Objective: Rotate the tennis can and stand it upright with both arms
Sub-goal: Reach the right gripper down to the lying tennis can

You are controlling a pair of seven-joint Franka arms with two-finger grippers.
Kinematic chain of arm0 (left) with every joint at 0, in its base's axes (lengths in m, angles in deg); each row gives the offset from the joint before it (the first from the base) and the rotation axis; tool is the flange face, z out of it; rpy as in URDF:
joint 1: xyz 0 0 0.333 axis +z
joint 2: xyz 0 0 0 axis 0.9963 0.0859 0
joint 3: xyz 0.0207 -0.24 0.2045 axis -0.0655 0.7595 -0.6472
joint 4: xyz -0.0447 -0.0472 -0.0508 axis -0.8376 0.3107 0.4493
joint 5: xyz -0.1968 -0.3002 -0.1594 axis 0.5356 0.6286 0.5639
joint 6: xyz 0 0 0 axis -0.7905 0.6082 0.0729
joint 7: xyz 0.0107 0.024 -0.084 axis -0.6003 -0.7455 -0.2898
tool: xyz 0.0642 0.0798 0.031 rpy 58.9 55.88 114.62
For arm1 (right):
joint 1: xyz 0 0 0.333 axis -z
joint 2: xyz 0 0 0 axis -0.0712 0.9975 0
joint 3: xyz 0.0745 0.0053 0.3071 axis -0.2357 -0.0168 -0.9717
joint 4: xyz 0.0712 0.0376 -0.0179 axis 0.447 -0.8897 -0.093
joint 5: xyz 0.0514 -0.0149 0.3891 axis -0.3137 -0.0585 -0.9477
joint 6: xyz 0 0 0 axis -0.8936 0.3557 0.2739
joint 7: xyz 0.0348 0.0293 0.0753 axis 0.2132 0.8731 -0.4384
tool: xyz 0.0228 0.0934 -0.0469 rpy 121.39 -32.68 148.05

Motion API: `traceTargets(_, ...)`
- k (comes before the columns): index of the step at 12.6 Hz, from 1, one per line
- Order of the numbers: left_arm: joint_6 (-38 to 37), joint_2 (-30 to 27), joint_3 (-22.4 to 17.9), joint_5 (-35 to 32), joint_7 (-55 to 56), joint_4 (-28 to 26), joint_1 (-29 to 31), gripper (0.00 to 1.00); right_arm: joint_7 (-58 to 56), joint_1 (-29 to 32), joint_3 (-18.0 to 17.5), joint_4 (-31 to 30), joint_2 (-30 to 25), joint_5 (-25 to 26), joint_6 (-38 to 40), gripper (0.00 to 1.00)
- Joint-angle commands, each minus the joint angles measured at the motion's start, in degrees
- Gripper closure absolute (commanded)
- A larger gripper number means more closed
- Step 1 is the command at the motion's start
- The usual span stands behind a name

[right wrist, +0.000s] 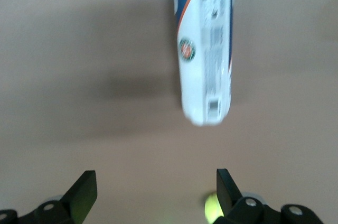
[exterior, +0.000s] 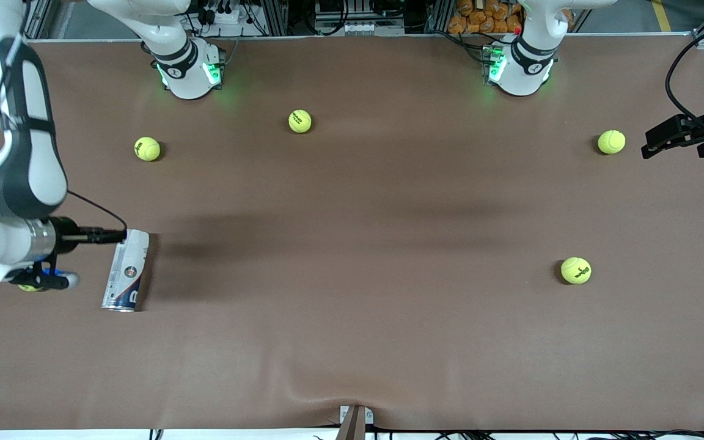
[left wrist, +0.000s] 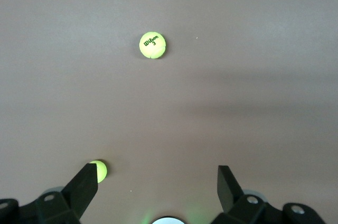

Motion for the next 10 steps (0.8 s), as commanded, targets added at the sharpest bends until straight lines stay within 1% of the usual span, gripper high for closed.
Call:
traceTargets(1, -0.7, -0.6, 0.0, 1.0, -1.0, 0.0, 0.4, 0.0, -0.7, 0.6, -0.3, 1.6, 2.1, 0.2, -1.5, 0.0)
traceTargets(2, -0.7, -0.6, 0.0, 1.0, -1.0, 0.0, 0.5, 0.0, -0.7, 0.6, -0.3, 1.4, 2.7, 0.8, -1.5, 0.0)
traceTargets(4, -0.7, -0.6, 0.0, 1.0, -1.0, 0.0, 0.5, 0.0, -2.5, 1.2, -0.3, 1.9, 5.4, 3.6, -2.5, 0.0)
traceTargets(6, -0.6, -0.6, 0.0, 1.0, -1.0, 0.0, 0.5, 0.0, -7.3, 3.0, -0.3, 1.3, 7.4, 4.5, -7.9, 0.0)
traceTargets(8, -0.6, -0.6, -0.1, 1.0, -1.1, 0.0, 0.5, 0.0, -8.3, 2.8, -0.3, 1.1, 9.5, 4.9, -10.2, 0.0)
traceTargets(10, -0.7, -0.6, -0.1, 1.0, -1.1, 0.0, 0.5, 0.0, -10.6, 3.4, -0.3, 0.9, 11.8, 4.9, -14.3, 0.0)
